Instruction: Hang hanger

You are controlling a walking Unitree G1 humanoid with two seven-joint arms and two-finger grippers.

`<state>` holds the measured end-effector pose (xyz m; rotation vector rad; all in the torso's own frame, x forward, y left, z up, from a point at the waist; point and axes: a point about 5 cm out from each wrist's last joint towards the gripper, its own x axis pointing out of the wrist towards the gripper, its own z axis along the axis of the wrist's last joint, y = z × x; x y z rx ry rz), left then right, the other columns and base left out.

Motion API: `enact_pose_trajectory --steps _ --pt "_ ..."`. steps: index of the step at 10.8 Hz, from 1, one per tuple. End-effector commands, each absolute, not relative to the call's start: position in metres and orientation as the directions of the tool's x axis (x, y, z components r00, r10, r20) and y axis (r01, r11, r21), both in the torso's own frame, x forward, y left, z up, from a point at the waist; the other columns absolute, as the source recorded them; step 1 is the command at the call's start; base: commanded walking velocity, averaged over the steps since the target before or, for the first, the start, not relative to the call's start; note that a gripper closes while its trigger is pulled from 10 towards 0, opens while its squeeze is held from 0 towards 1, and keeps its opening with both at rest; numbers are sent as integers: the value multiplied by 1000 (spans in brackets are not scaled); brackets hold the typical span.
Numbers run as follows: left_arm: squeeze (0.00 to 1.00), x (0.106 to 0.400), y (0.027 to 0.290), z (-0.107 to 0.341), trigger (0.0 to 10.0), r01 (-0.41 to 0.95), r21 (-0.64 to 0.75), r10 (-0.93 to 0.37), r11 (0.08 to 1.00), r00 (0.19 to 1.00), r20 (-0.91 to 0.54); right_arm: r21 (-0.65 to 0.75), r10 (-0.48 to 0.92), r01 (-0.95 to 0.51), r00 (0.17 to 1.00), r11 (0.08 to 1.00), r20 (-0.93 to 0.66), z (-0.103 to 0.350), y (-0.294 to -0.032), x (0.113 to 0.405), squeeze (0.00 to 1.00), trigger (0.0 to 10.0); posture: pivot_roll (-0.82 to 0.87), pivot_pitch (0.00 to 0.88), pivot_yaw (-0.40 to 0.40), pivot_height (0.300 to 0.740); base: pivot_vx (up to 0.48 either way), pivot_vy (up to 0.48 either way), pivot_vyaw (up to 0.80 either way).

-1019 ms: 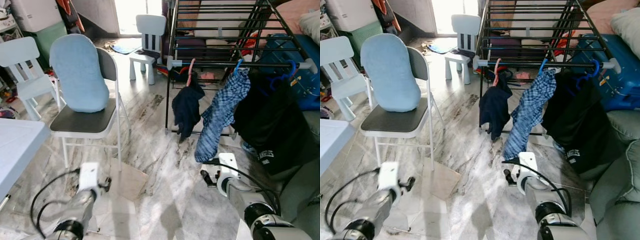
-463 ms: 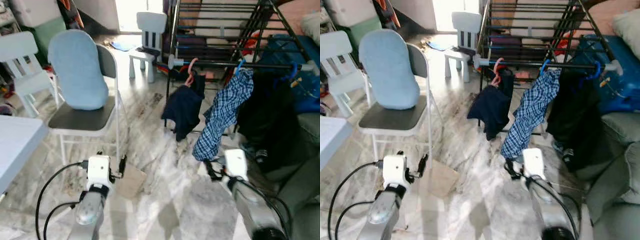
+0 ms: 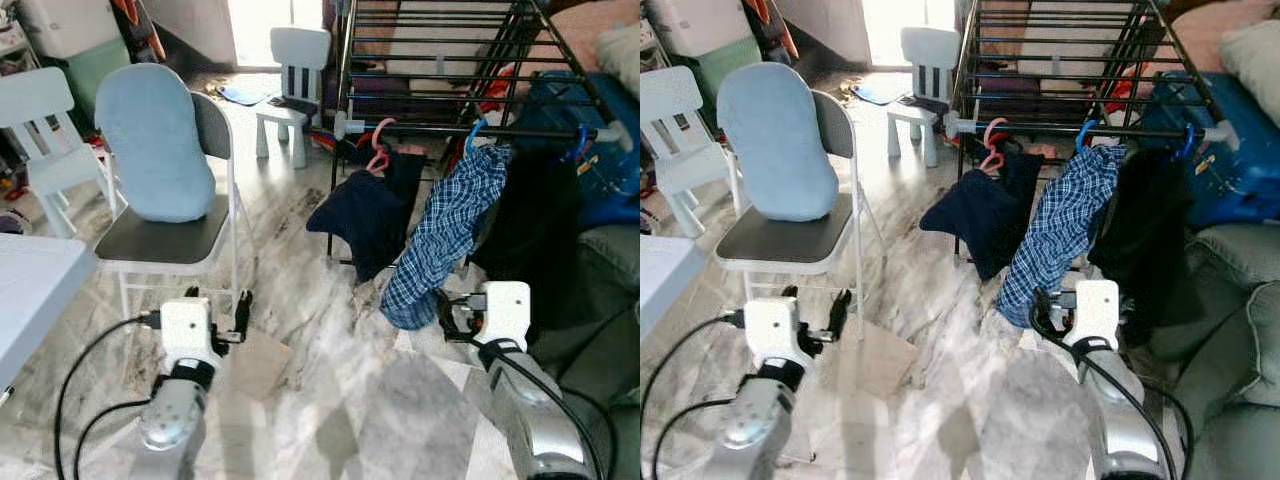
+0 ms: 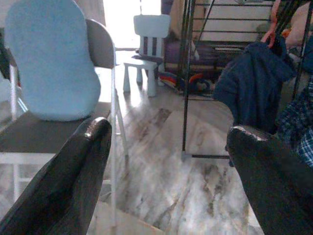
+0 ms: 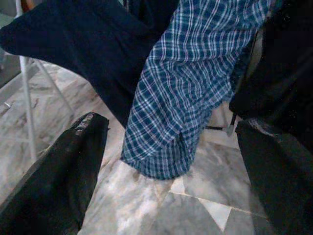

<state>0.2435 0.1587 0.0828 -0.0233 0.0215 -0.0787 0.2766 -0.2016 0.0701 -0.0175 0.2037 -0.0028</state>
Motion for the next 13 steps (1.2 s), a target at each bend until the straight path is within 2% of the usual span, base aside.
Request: enact_pose_trajectory --steps 1,3,4,8,9,13 --pt "0 245 159 87 10000 83 -32 -83 996 996 -14 -11 -7 5 980 1000 -197 73 -201 277 0 10000 -77 0 28 740 0 0 0" --pt "0 268 152 110 10000 124 -48 -123 991 992 23 -8 17 -19 981 1000 -195 85 -194 285 0 10000 -84 0 25 740 0 0 0" --pt "0 274 151 116 10000 128 -60 -126 990 991 36 0 13 -13 984 1000 -178 89 -194 291 0 10000 -88 0 34 740 244 0 -800" --pt "0 272 130 126 10000 194 -110 -189 975 980 58 6 9 -8 986 1000 -166 95 -192 286 0 10000 -126 0 16 740 122 0 0" --pt "0 272 123 129 10000 234 -123 -227 965 972 67 8 17 -16 986 1000 -168 98 -188 288 0 10000 -132 0 2 740 270 0 -550" --pt "0 267 123 129 10000 259 -119 -255 959 966 47 11 25 -24 982 1000 -185 97 -184 287 0 10000 -107 0 -2 740 383 0 -800"
